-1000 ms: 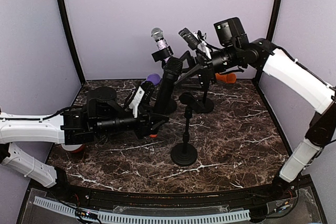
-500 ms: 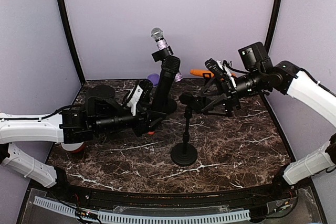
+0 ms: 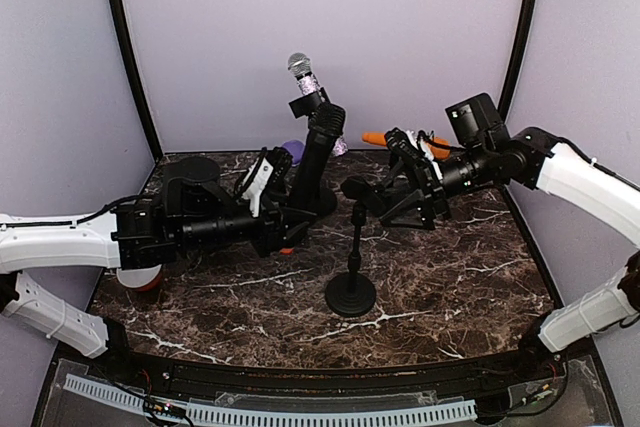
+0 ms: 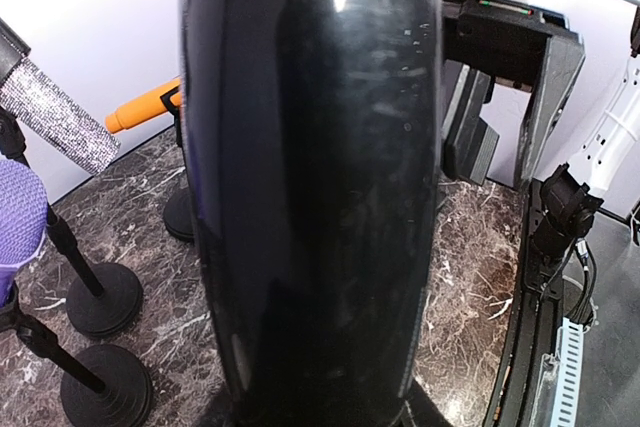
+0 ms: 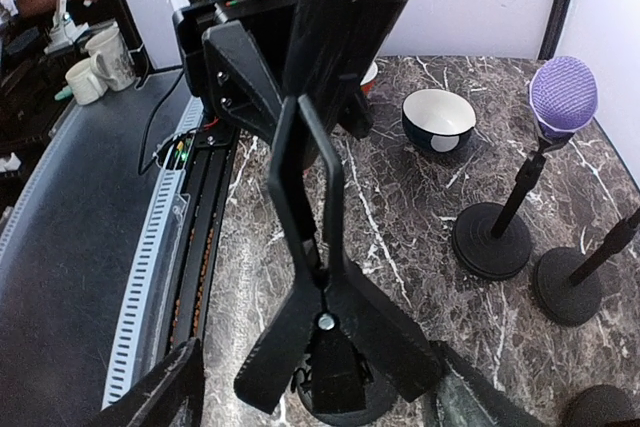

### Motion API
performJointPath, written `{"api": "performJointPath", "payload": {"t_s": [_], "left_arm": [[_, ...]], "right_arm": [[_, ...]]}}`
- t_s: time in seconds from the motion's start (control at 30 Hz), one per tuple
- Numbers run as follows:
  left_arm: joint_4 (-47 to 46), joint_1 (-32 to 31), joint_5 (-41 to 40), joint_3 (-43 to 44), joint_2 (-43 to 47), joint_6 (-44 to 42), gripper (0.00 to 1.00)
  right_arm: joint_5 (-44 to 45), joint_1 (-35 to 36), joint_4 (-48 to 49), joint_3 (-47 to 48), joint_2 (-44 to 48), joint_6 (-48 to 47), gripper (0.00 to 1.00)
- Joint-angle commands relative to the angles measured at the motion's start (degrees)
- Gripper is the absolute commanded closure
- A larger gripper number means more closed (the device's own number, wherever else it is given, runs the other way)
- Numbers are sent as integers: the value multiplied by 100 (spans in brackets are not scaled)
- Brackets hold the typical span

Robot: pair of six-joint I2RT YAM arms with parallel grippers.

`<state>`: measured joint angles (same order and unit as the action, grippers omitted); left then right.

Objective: Attach the microphones to the stand

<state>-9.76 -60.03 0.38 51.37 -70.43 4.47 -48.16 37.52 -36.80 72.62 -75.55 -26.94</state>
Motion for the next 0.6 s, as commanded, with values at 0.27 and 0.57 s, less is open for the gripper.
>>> {"api": "performJointPath", "payload": {"t_s": [0.27, 0.57], "left_arm": [[-155, 18, 93, 403, -172, -113, 100], [-149, 18, 95, 367, -124, -104, 100]], "right_arm": [[-98, 28, 339, 62, -88, -299, 28], [-139, 62, 141, 327, -180, -507, 32]]}}
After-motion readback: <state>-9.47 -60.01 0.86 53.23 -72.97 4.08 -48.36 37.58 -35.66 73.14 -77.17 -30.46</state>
